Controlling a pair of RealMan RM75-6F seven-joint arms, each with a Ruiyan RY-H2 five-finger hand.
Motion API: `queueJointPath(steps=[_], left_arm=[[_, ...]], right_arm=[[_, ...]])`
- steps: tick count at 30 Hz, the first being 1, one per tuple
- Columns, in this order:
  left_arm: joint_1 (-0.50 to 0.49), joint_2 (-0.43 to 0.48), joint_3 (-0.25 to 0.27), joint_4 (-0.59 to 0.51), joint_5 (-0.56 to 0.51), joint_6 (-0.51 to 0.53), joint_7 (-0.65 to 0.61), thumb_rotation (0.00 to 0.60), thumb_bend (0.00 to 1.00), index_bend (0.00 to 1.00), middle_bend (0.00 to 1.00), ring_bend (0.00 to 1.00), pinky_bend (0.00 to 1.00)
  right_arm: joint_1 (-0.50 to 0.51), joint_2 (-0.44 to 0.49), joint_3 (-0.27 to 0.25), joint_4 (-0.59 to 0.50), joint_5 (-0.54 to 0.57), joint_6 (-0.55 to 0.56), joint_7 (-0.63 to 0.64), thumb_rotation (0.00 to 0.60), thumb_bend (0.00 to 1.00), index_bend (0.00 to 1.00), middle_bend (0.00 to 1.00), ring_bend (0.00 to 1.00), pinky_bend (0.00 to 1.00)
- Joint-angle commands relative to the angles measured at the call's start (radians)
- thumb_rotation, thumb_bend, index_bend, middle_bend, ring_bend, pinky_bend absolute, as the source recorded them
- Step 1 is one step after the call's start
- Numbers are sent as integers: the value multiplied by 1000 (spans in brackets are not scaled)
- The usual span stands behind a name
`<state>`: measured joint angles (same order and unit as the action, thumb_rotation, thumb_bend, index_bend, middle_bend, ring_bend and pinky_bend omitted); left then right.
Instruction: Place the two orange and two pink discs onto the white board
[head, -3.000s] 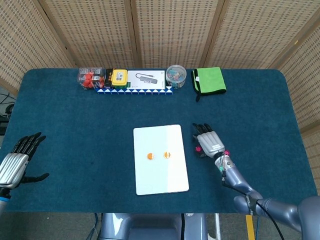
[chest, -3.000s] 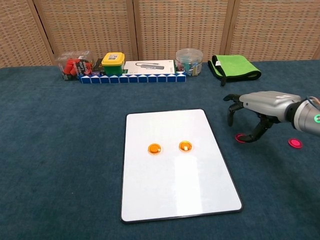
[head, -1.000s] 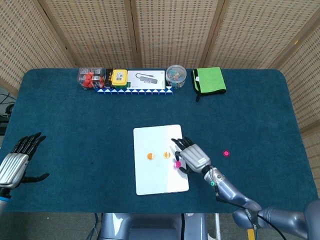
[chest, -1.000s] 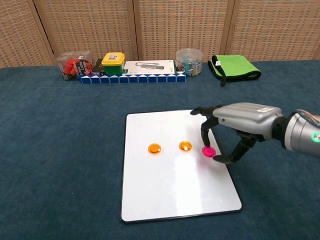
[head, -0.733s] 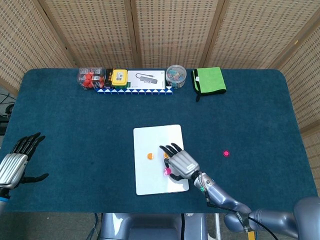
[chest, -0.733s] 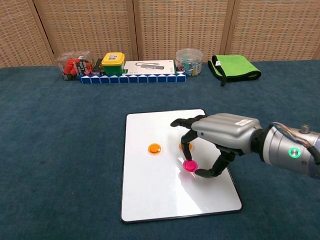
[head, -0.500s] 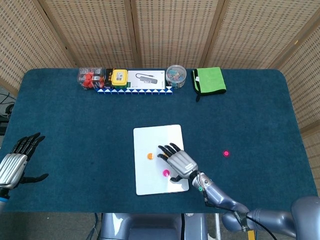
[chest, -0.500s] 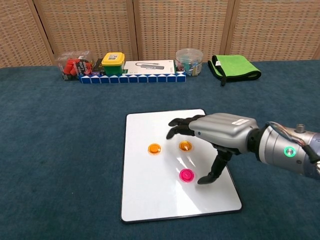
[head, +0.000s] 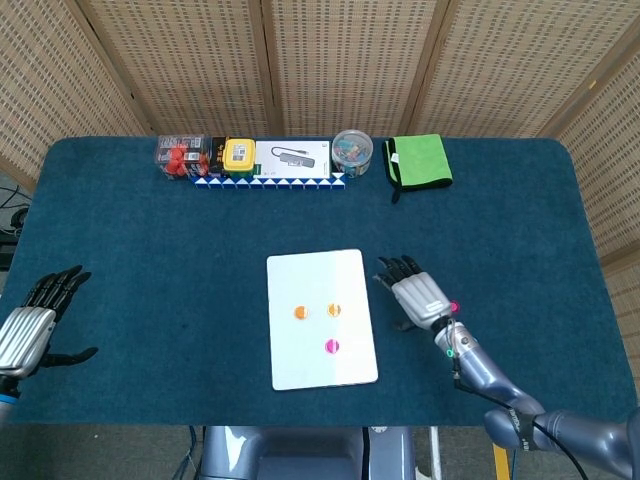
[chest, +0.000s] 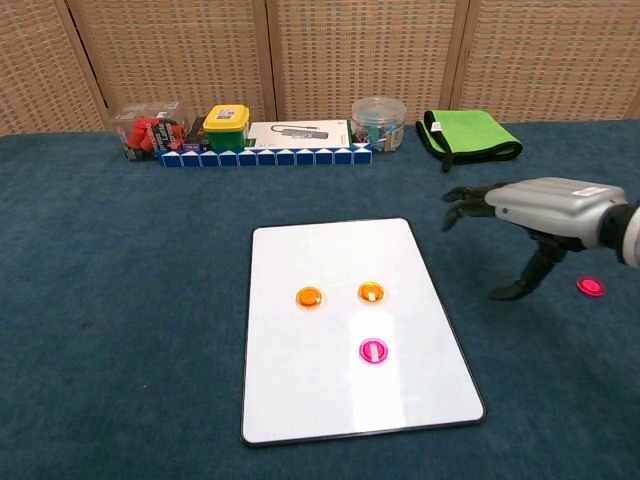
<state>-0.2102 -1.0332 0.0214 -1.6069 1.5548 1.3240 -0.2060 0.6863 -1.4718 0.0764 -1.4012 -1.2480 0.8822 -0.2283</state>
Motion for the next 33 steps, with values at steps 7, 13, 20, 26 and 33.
queueJointPath(steps=[7, 13, 20, 26, 33], left_arm=[[-4, -2, -2, -9, -5, -7, 17, 600, 0, 0, 0, 0, 0], [-4, -1, -3, -13, -10, -9, 25, 600, 0, 0, 0, 0, 0], [-3, -1, -4, -14, -14, -9, 27, 600, 0, 0, 0, 0, 0], [-2, -2, -4, -15, -15, -7, 31, 600, 0, 0, 0, 0, 0], [-2, -3, -6, -17, -18, -8, 36, 600, 0, 0, 0, 0, 0]], right_arm=[[-55, 14, -46, 121, -35, -1, 109, 600, 364, 375, 0, 0, 0], [-79, 25, -59, 160, -56, 6, 160, 600, 367, 375, 0, 0, 0], [-96, 31, -59, 205, -58, 2, 205, 600, 368, 375, 0, 0, 0], [-109, 29, -64, 233, -72, 2, 241, 600, 368, 375, 0, 0, 0], [-116, 12, -67, 267, -87, -8, 269, 600, 368, 375, 0, 0, 0]])
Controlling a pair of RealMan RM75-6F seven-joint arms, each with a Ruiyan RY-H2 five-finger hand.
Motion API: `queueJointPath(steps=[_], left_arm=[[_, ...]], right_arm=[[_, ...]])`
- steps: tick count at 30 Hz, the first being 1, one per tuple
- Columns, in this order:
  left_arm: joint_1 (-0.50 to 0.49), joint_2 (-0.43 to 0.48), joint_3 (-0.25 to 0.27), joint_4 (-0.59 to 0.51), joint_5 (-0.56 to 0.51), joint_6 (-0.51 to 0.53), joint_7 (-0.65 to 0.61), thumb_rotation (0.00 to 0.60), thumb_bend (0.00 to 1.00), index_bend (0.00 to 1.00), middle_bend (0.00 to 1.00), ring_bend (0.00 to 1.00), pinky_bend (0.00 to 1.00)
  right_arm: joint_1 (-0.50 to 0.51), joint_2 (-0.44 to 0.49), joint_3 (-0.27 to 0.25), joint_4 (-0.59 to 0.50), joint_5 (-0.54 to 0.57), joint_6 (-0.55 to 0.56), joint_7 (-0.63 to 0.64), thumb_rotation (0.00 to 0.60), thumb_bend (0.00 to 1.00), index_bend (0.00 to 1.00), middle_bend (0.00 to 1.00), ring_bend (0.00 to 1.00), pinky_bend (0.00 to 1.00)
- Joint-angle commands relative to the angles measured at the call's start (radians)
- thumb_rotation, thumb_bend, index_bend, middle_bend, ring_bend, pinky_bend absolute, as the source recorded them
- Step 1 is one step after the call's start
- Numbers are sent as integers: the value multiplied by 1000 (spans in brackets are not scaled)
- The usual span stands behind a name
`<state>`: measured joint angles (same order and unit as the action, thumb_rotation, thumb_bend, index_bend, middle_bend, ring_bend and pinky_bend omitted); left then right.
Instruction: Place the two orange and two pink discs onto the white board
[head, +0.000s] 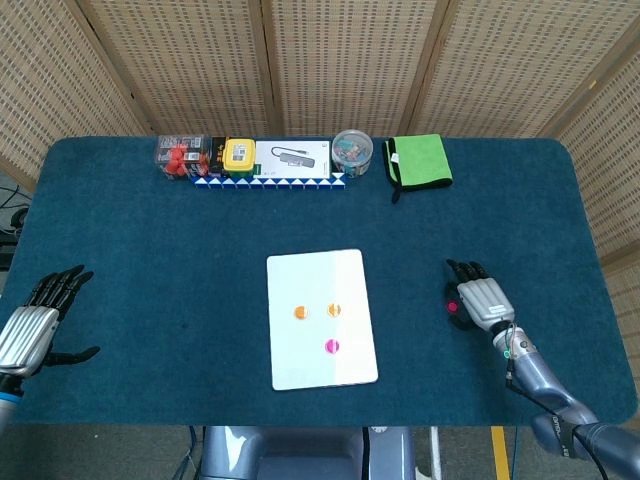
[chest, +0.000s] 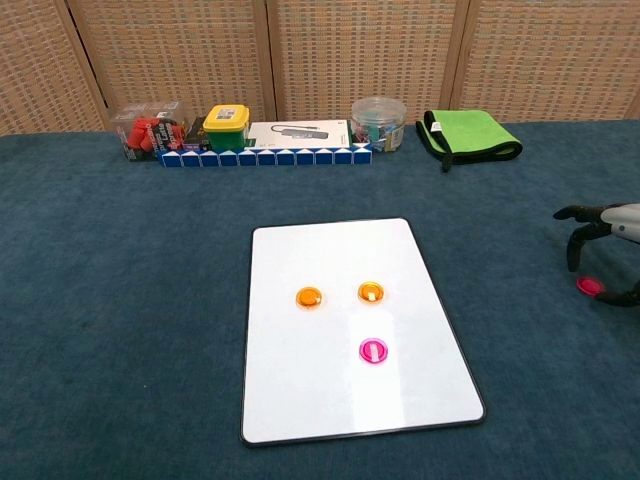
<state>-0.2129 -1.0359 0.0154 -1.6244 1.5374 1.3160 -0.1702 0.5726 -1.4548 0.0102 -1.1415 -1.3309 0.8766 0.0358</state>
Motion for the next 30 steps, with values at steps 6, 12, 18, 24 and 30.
queueJointPath(steps=[6, 12, 18, 24, 30], left_arm=[[2, -1, -1, 0, -3, 1, 2, 600, 0, 0, 0, 0, 0], [2, -1, -2, -2, -6, 0, 6, 600, 0, 0, 0, 0, 0], [3, -1, -2, -3, -8, -1, 9, 600, 0, 0, 0, 0, 0], [3, 0, -2, -5, -10, -2, 11, 600, 0, 0, 0, 0, 0], [3, 1, -1, -8, -10, -4, 11, 600, 0, 0, 0, 0, 0]], right_arm=[[-6, -20, -1, 36, -15, -8, 22, 600, 370, 377, 0, 0, 0], [-8, -41, 2, 83, -19, -22, 46, 600, 376, 406, 0, 0, 0], [-11, -56, 6, 120, -24, -29, 65, 600, 402, 480, 0, 0, 0], [-15, -58, 6, 133, -34, -26, 75, 600, 425, 547, 0, 0, 0], [-15, -38, 11, 97, -58, -1, 77, 600, 434, 548, 0, 0, 0]])
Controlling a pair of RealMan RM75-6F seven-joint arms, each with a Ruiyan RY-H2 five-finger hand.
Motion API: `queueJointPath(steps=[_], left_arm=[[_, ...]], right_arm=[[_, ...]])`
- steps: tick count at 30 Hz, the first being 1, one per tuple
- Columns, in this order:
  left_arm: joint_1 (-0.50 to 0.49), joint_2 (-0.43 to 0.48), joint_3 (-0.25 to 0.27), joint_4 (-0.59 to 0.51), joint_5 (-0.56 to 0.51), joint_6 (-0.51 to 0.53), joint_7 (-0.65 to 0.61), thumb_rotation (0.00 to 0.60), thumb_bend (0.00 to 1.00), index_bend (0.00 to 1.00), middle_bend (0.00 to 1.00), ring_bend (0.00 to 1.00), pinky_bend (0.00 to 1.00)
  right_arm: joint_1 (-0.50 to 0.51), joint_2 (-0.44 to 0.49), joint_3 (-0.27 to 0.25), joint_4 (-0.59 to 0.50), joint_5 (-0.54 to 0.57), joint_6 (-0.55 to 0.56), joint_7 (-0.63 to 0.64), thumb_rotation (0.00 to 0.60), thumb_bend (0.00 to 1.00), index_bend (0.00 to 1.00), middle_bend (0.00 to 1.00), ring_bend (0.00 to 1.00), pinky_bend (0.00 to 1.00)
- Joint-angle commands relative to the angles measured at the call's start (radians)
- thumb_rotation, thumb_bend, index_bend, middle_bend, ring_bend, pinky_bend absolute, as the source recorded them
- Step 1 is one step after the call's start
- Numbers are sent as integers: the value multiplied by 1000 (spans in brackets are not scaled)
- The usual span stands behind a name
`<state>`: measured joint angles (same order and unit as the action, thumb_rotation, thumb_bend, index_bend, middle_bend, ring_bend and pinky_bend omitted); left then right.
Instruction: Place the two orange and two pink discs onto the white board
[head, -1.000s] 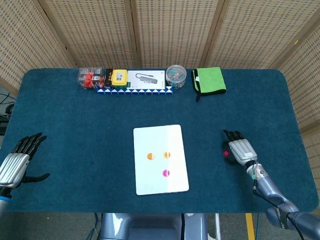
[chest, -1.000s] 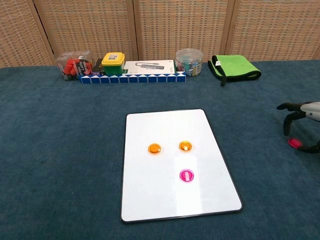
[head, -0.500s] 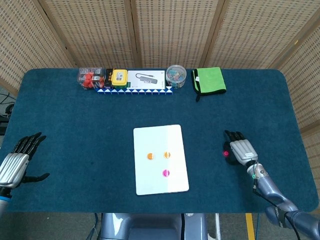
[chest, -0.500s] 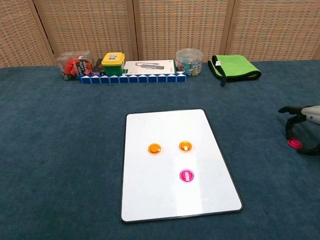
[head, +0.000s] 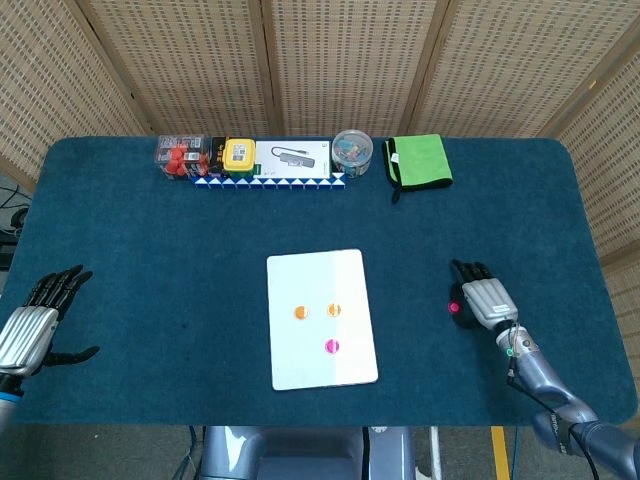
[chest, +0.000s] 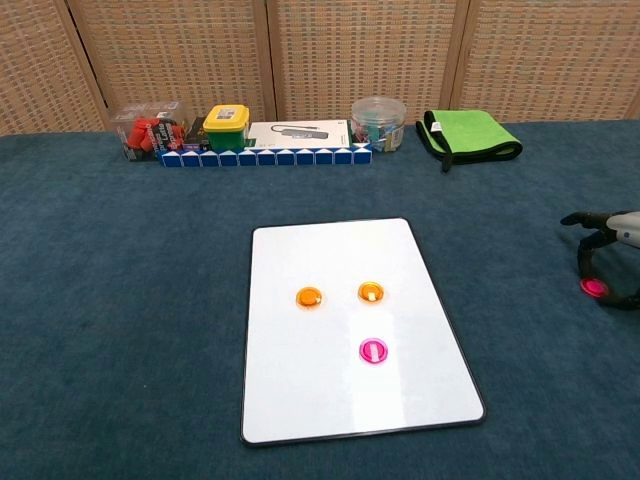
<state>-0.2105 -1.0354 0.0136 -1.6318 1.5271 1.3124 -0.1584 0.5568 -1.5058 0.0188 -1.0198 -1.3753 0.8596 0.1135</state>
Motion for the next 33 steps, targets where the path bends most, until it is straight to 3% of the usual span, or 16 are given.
queueJointPath(steps=[1, 9, 18, 25, 33], left_arm=[[0, 0, 0, -1, 1, 0, 0, 600, 0, 0, 0, 0, 0], [-3, 1, 1, -1, 3, -5, -3, 600, 0, 0, 0, 0, 0], [-4, 3, 1, 1, 4, -7, -10, 600, 0, 0, 0, 0, 0], [0, 6, 3, 10, 3, -5, -33, 600, 0, 0, 0, 0, 0], [2, 10, 7, 16, 8, -4, -52, 600, 0, 0, 0, 0, 0]], right_arm=[[2, 21, 4, -39, -19, 22, -4, 600, 434, 548, 0, 0, 0], [45, 87, 21, -238, -74, 49, -85, 600, 435, 548, 1, 0, 0], [179, 67, 76, -450, -41, -75, -318, 600, 440, 548, 4, 0, 0], [275, -29, 114, -480, 30, -157, -440, 600, 438, 551, 11, 0, 0], [336, -91, 122, -486, 70, -172, -527, 600, 437, 555, 11, 0, 0]])
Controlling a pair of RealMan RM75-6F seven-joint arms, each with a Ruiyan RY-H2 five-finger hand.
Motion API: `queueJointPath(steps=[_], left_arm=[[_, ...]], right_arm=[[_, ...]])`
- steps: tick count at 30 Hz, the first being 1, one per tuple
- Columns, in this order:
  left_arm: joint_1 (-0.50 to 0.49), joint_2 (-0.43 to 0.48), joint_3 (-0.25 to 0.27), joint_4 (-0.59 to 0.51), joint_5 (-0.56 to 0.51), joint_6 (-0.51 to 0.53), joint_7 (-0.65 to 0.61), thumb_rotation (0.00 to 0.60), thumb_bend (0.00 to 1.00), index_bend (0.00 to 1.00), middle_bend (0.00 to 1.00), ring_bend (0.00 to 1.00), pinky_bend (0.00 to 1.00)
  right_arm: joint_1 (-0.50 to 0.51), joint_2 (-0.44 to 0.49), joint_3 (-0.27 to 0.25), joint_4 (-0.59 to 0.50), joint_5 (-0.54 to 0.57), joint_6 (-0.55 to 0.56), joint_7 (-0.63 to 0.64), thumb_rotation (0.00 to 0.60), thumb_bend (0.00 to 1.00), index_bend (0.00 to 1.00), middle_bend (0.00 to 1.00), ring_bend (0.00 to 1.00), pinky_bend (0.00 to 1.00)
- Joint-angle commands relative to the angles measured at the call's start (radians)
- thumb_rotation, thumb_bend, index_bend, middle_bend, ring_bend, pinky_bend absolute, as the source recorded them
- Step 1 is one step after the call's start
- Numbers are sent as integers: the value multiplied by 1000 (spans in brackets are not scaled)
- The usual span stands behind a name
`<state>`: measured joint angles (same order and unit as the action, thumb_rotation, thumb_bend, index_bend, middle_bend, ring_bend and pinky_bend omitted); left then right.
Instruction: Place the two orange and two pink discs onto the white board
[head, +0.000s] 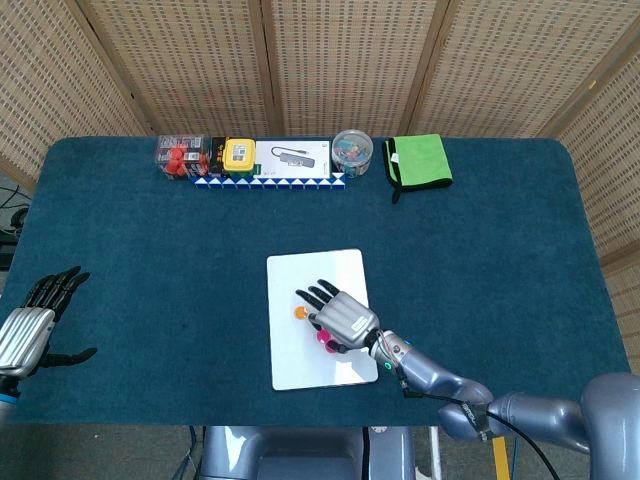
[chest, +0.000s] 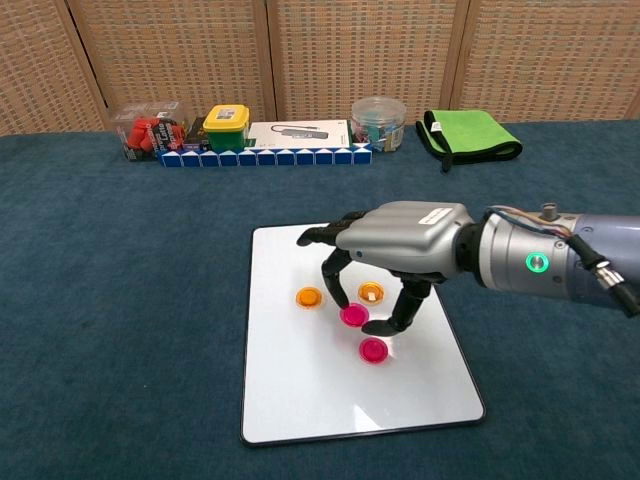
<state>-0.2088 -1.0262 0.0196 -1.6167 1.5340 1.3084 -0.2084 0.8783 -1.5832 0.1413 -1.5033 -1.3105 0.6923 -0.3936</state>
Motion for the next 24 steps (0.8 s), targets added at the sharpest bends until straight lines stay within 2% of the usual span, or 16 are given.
queueJointPath(steps=[1, 14, 24], left_arm=[[0, 1, 1, 1, 2, -1, -4, 600, 0, 0, 0, 0, 0], [-4, 3, 2, 0, 5, -7, -6, 600, 0, 0, 0, 0, 0], [-4, 3, 2, 0, 4, -7, -8, 600, 0, 0, 0, 0, 0]], right_arm=[[21, -19, -2, -2, 3, -6, -26, 600, 438, 555, 11, 0, 0], [58, -97, -30, 44, 42, 12, -106, 600, 432, 555, 11, 0, 0], [83, -134, -29, 58, 87, 24, -151, 600, 436, 560, 11, 0, 0]])
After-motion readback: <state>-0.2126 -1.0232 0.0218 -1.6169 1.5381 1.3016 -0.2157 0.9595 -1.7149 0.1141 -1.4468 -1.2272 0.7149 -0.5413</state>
